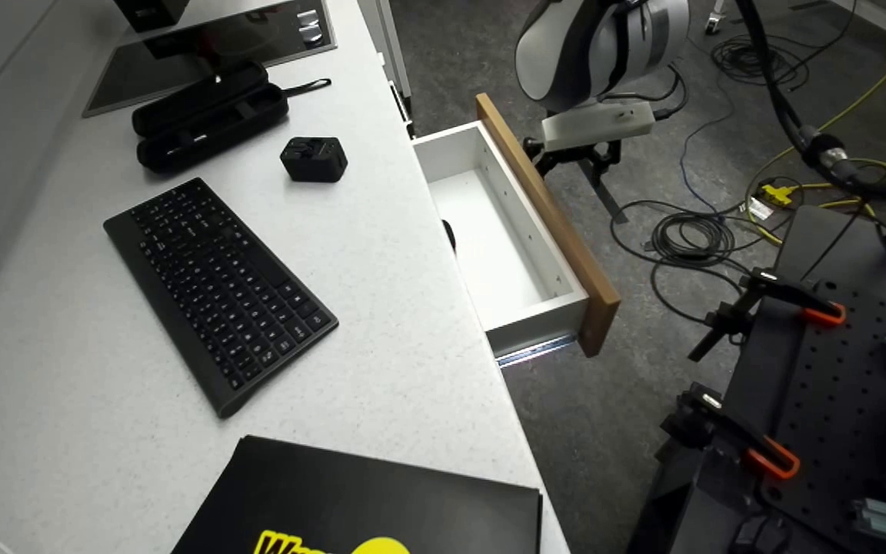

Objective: Close the top drawer

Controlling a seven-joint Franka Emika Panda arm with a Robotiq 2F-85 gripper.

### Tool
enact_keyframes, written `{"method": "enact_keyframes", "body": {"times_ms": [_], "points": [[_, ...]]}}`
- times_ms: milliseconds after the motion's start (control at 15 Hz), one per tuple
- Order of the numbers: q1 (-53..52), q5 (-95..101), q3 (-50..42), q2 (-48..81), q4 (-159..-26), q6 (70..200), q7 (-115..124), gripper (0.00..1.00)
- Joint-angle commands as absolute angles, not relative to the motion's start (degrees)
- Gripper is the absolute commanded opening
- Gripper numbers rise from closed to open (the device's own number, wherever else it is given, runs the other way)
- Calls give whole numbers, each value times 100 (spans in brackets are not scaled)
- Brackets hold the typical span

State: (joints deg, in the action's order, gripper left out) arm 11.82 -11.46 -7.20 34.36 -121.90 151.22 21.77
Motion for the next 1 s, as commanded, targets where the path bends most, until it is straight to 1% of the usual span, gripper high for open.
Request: {"method": "enact_keyframes", "body": {"times_ms": [0, 667, 800, 933], "points": [[1175, -1604, -235, 3658, -11768, 14906, 1719, 100], [790, -1825, 495, 4553, -10209, 14295, 1677, 100], [816, -1889, 592, 4596, -10081, 14111, 1573, 100], [764, -1823, 507, 4586, -10079, 14011, 1567, 100]]}}
